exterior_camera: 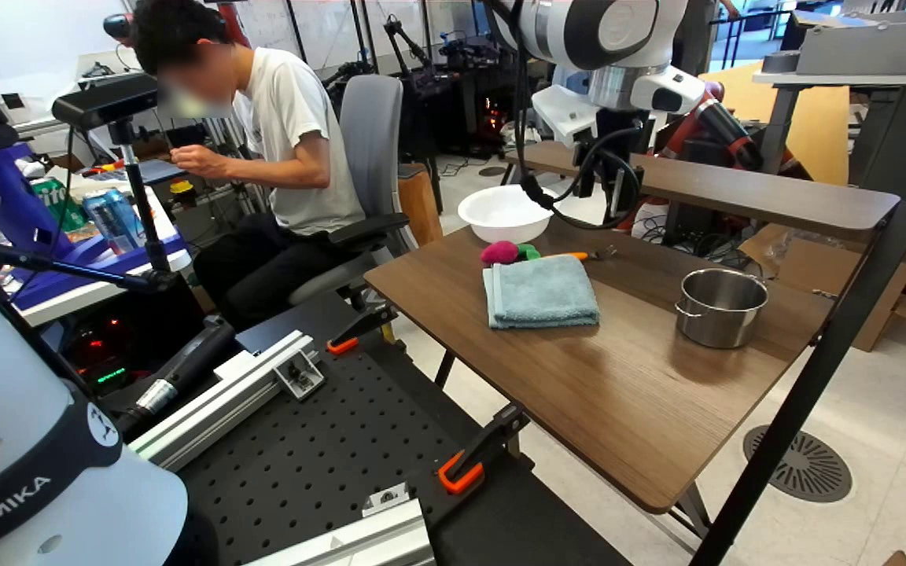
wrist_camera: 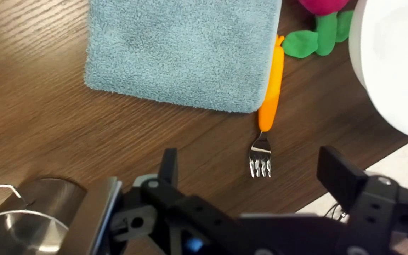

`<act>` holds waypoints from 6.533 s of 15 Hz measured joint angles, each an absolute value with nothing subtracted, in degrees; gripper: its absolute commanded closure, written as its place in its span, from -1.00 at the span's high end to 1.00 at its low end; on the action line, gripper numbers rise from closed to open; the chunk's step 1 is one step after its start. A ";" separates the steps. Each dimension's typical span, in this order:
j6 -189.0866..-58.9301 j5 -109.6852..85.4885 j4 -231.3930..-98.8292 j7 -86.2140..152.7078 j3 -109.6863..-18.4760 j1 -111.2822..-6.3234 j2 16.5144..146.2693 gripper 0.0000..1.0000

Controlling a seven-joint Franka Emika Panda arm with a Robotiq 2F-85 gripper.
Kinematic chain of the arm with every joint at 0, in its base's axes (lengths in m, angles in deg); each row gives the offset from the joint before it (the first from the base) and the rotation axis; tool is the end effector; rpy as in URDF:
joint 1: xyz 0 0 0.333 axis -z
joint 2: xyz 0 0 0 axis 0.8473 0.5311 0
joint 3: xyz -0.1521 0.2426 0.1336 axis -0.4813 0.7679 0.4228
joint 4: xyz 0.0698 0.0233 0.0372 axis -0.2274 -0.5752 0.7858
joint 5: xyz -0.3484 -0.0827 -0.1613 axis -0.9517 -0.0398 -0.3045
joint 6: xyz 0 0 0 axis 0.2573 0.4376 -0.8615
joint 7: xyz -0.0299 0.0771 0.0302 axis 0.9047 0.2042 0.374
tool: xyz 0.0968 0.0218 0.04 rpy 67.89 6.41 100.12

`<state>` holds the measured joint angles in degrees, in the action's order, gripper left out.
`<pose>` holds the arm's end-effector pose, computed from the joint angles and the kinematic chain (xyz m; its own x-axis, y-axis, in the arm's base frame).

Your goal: Move the fork away from the bowl

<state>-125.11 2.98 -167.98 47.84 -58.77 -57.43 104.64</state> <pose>0.6843 0.0110 0.2049 0.8891 -0.4544 -0.0551 -0.4572 -0.8760 -0.1538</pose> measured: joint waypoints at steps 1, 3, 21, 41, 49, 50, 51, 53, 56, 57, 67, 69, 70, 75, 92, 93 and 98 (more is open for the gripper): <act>-124.22 2.98 -166.33 48.47 -58.77 -57.69 106.07 1.00; -122.57 2.98 -162.94 49.84 -58.77 -58.27 108.89 1.00; -108.92 2.95 -137.90 61.98 -59.88 -61.43 128.86 0.50; -102.77 2.65 -128.33 63.79 -61.74 -61.18 134.22 -0.16; -101.34 2.33 -126.21 63.89 -62.08 -61.21 134.65 -1.00; -100.99 2.29 -125.97 63.89 -62.23 -61.19 134.65 -1.00; -100.75 2.26 -125.75 63.89 -62.37 -61.15 134.66 -1.00; -100.52 2.23 -125.40 63.89 -62.58 -61.10 134.68 -1.00; -100.14 2.22 -125.13 63.89 -62.75 -61.08 134.76 -0.32; -99.63 2.21 -124.99 63.89 -62.75 -61.08 134.82 -0.19; -99.27 2.27 -123.80 70.83 -62.10 -62.42 135.52 1.00; -99.27 2.28 -123.71 72.12 -62.03 -62.67 135.98 1.00; -99.27 2.28 -123.62 72.61 -61.96 -62.69 136.31 1.00; -99.27 2.28 -122.90 74.73 -61.96 -62.59 137.58 1.00; -99.31 2.25 -120.10 76.98 -62.11 -62.17 139.08 -0.15; -99.32 2.25 -119.84 76.99 -62.11 -62.17 139.08 -0.28; -99.32 2.24 -119.09 77.05 -62.11 -62.15 139.16 -0.98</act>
